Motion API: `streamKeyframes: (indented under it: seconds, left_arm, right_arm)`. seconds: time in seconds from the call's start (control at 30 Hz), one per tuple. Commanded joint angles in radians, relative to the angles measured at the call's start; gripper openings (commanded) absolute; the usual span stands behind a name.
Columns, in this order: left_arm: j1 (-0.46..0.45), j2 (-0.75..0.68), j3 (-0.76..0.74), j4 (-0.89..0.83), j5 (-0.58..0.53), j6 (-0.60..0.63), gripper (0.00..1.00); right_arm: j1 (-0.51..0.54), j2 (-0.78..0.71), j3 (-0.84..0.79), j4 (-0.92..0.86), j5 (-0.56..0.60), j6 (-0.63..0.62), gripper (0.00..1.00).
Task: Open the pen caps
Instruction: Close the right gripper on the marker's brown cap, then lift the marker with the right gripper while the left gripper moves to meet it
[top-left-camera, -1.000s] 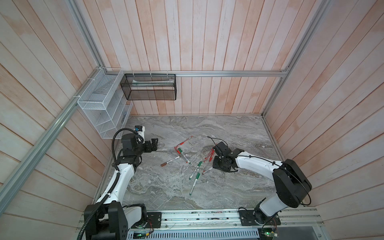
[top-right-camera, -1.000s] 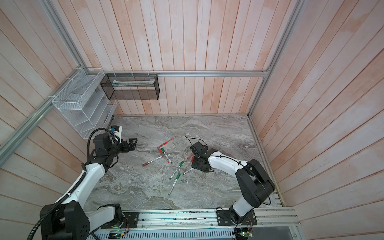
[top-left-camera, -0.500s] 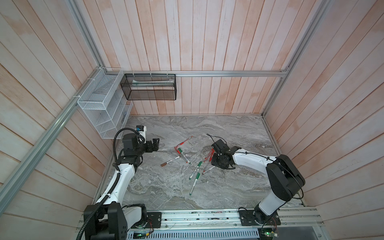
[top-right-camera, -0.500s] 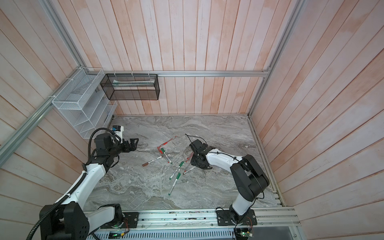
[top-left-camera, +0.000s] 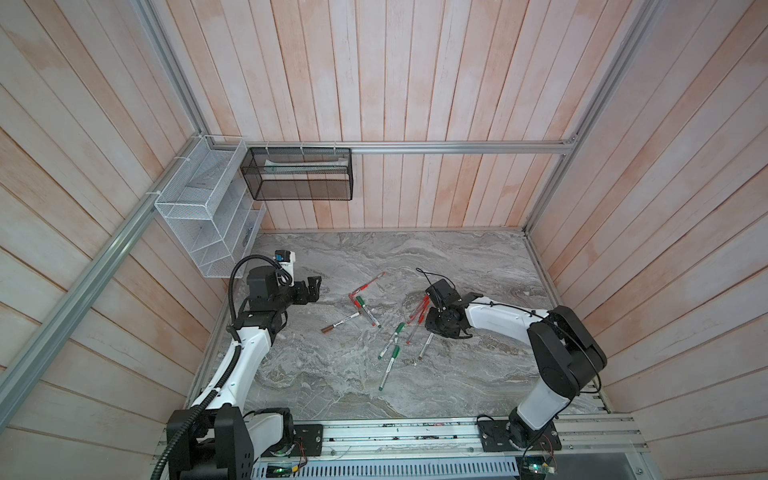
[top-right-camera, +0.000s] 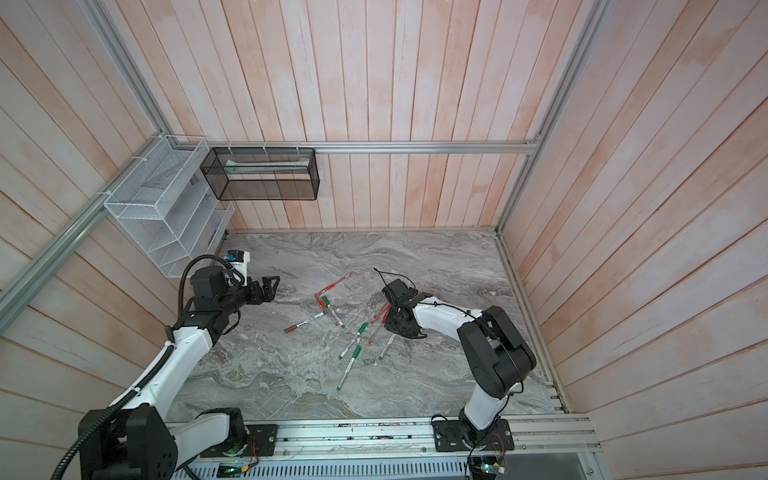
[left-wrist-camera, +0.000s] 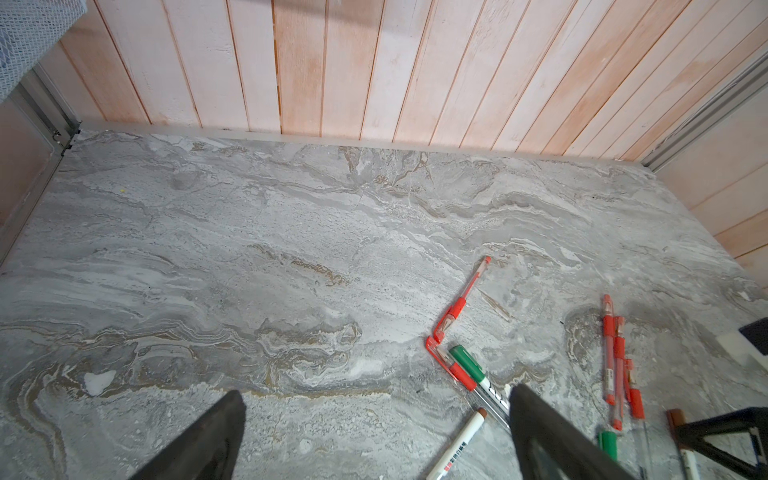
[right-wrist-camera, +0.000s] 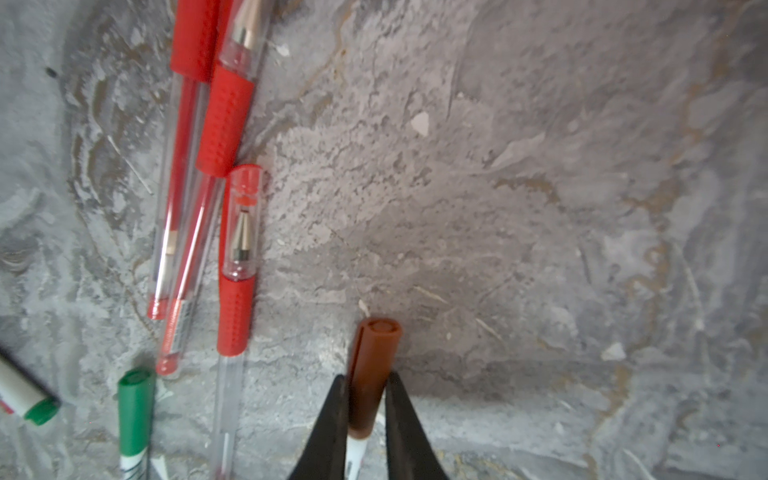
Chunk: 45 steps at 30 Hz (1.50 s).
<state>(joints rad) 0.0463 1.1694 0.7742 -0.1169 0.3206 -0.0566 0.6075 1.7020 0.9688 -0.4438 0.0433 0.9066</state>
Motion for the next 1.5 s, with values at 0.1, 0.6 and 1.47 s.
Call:
streamKeyframes:
  seconds: [0.1,0.6,1.47]
  left_arm:
    - [0.002,-0.012,0.019,0.016,0.012,0.000,1.00]
    - [-0.020,-0.029,0.027,-0.007,0.531,-0.031,1.00]
    - [-0.251,0.161,0.119,0.211,0.897,-0.315,0.82]
  right_arm:
    - [-0.004,-0.010,-0.038,0.016,0.020,-0.011,0.12]
    - [-0.008,-0.292,-0.031,0.295,-0.041,-0.037,0.08]
    - [0.167,-0.324,-0.129,1.066,-0.175,-0.007,0.05]
